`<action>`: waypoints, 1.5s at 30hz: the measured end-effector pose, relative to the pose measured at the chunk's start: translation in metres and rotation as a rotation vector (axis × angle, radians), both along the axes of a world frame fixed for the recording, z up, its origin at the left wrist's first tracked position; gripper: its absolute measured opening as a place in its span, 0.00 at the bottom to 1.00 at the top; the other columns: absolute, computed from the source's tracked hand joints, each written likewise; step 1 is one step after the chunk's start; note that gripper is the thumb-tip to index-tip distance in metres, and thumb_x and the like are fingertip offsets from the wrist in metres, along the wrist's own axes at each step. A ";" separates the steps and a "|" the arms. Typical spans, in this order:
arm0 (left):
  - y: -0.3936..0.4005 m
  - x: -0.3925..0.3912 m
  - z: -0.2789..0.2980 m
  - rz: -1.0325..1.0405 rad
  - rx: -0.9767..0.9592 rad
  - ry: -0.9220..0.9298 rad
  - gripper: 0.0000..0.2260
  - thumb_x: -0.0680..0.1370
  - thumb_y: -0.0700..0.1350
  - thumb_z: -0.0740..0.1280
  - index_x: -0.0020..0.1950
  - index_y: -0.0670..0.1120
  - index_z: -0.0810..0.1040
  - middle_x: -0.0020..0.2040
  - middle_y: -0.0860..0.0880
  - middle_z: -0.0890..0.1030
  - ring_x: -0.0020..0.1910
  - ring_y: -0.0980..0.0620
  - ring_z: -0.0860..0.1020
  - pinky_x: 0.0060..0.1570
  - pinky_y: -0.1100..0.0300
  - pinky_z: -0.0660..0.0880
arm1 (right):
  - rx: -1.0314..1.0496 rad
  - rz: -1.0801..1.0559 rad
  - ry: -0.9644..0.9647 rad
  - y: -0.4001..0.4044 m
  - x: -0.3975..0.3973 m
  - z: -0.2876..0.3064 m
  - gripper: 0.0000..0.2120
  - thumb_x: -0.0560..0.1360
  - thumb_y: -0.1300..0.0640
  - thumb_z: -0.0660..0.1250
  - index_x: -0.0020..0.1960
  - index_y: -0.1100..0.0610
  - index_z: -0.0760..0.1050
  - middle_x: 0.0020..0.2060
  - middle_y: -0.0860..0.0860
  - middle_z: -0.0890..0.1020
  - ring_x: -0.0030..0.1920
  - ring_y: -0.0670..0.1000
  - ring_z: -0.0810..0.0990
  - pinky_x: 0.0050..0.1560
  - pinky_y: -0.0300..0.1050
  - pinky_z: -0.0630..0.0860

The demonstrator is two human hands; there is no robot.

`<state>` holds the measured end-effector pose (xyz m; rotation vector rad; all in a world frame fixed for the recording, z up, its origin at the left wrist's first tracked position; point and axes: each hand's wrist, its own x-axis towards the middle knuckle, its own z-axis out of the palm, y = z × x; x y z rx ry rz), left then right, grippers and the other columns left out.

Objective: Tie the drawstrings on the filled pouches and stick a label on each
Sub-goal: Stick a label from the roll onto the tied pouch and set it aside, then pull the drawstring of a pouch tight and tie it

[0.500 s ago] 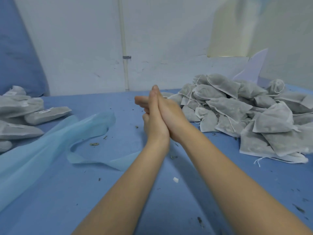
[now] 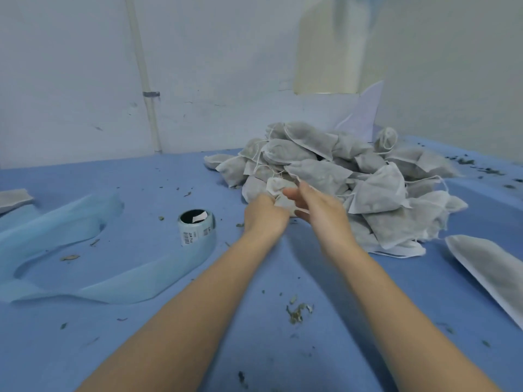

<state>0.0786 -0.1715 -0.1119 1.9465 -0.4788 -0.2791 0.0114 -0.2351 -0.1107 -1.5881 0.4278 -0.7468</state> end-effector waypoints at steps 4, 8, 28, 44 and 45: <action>-0.023 0.013 -0.008 0.092 -0.021 0.153 0.03 0.75 0.34 0.59 0.46 0.40 0.70 0.49 0.37 0.80 0.41 0.40 0.82 0.39 0.53 0.80 | 0.107 0.001 -0.014 -0.011 -0.002 -0.001 0.14 0.82 0.54 0.58 0.43 0.51 0.80 0.48 0.49 0.82 0.54 0.48 0.78 0.61 0.46 0.74; -0.040 0.018 -0.014 0.144 -0.180 0.281 0.08 0.75 0.32 0.61 0.54 0.33 0.73 0.49 0.35 0.80 0.37 0.42 0.79 0.36 0.54 0.78 | 0.161 0.007 -0.010 -0.016 0.000 -0.004 0.13 0.80 0.56 0.60 0.40 0.53 0.79 0.41 0.48 0.81 0.41 0.45 0.79 0.45 0.38 0.77; 0.055 -0.014 0.000 0.129 0.025 -0.468 0.11 0.79 0.35 0.54 0.52 0.43 0.76 0.49 0.43 0.80 0.49 0.43 0.75 0.41 0.58 0.63 | -0.449 -0.097 -0.016 -0.012 -0.008 -0.015 0.10 0.80 0.52 0.61 0.58 0.48 0.78 0.53 0.38 0.79 0.54 0.35 0.73 0.55 0.27 0.66; 0.038 -0.036 0.004 -0.320 0.165 -0.629 0.27 0.70 0.50 0.62 0.68 0.47 0.63 0.65 0.50 0.72 0.61 0.48 0.72 0.56 0.56 0.69 | -0.514 -0.204 0.270 -0.016 -0.003 -0.017 0.30 0.79 0.45 0.57 0.19 0.54 0.66 0.15 0.45 0.68 0.24 0.45 0.69 0.27 0.37 0.63; 0.036 -0.037 0.004 -0.361 0.191 -0.578 0.30 0.70 0.48 0.64 0.71 0.49 0.58 0.67 0.50 0.69 0.60 0.48 0.72 0.56 0.54 0.71 | -0.482 -0.195 0.257 -0.016 -0.002 -0.017 0.31 0.80 0.45 0.57 0.19 0.55 0.65 0.15 0.44 0.68 0.23 0.42 0.70 0.28 0.35 0.65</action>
